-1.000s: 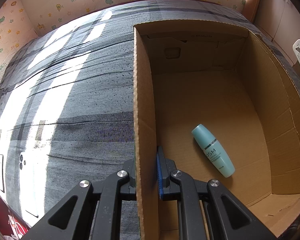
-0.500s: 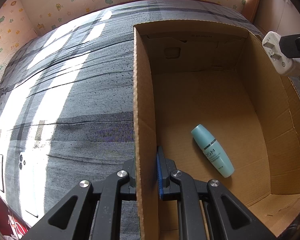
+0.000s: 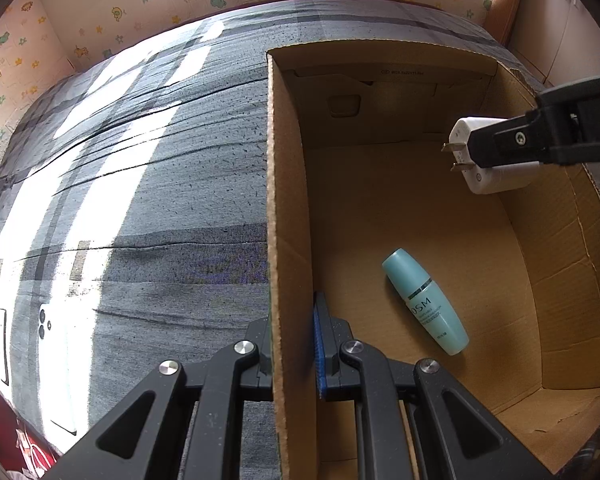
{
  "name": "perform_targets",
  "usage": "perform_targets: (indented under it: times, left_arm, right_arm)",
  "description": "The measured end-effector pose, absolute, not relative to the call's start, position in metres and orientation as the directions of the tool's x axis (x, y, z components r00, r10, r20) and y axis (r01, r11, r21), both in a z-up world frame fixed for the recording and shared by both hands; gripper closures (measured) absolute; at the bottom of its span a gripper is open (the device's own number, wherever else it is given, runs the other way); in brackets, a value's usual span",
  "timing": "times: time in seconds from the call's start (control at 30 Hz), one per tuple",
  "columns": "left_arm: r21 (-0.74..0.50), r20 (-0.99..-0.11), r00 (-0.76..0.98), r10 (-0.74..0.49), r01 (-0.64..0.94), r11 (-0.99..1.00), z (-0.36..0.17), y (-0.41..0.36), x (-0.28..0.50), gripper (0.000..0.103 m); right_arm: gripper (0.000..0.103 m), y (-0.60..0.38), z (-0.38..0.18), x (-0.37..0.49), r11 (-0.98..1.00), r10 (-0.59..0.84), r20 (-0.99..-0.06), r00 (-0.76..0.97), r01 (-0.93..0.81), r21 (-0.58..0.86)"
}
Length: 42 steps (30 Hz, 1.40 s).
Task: Organize rigid objects
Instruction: 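Carry the white charger into the box with the right tool and release it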
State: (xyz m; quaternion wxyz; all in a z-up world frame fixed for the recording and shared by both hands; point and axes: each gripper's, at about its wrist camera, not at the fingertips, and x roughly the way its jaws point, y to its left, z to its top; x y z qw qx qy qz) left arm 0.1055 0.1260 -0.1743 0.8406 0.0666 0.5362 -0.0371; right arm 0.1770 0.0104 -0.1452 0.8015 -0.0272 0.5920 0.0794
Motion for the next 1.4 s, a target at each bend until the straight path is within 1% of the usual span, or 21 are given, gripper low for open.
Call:
perform_targets:
  times: [0.47, 0.67, 0.87, 1.4]
  left_arm:
    - [0.077, -0.907, 0.422, 0.014, 0.134, 0.988, -0.175, 0.125, 0.106, 0.090]
    - [0.078, -0.906, 0.423, 0.014, 0.134, 0.988, -0.175, 0.124, 0.106, 0.090]
    - [0.078, -0.906, 0.423, 0.013, 0.136, 0.988, -0.174, 0.125, 0.105, 0.090]
    - [0.082, -0.906, 0.422, 0.017, 0.138, 0.987, -0.173, 0.124, 0.105, 0.090]
  right_arm:
    - [0.048, 0.026, -0.200, 0.201, 0.987, 0.083, -0.975, 0.207, -0.150, 0.053]
    - [0.048, 0.031, -0.213, 0.204, 0.986, 0.082, -0.980, 0.181, -0.158, 0.053]
    - [0.047, 0.035, -0.214, 0.208, 0.984, 0.088, -0.979, 0.185, -0.168, 0.056]
    - [0.047, 0.028, -0.188, 0.200, 0.984, 0.095, -0.970, 0.223, -0.168, 0.058]
